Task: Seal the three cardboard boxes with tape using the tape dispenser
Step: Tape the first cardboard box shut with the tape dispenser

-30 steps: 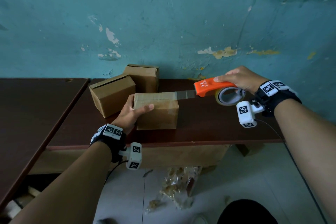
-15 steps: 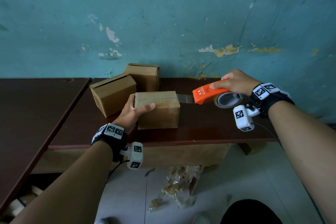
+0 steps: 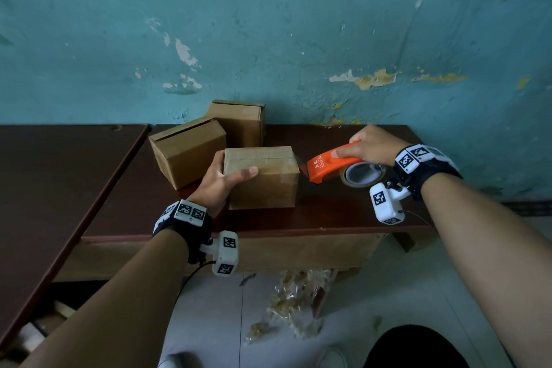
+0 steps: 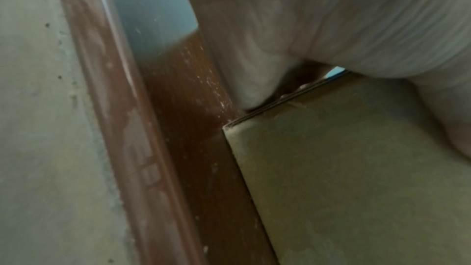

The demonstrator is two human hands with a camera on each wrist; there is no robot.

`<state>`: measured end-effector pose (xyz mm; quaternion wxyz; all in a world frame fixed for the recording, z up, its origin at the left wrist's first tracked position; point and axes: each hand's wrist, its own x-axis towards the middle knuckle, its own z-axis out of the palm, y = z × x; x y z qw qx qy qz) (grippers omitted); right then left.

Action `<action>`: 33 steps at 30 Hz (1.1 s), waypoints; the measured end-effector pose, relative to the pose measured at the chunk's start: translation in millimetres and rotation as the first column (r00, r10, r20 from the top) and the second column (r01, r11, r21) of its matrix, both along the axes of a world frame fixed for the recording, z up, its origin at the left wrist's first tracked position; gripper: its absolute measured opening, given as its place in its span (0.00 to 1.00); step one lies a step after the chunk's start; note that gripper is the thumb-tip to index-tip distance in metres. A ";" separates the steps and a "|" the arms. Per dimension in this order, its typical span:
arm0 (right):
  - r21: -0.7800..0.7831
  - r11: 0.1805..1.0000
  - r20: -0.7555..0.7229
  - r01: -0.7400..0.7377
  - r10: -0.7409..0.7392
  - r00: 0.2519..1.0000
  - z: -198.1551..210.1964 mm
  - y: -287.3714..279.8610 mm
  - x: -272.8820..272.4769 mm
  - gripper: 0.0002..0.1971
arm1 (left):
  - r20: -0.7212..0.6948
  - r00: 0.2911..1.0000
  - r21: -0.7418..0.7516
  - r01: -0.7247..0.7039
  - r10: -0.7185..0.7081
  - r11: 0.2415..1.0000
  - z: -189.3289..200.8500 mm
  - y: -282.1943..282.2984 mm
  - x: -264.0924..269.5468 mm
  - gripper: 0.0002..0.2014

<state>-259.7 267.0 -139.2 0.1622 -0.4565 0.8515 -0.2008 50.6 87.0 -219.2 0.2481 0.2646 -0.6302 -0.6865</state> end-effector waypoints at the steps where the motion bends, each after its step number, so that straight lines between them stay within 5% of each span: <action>1: -0.001 1.000 0.004 -0.001 0.001 1.000 -1.7 -0.9 1.4 0.26 | 0.000 1.000 0.001 -0.004 0.004 1.000 -0.2 0.2 -0.3 0.56; 33: 0.210 0.969 0.260 0.130 -0.184 0.948 -6.1 -9.5 22.8 0.31 | 0.003 1.000 0.006 -0.016 0.016 1.000 -3.4 -1.8 -2.8 0.56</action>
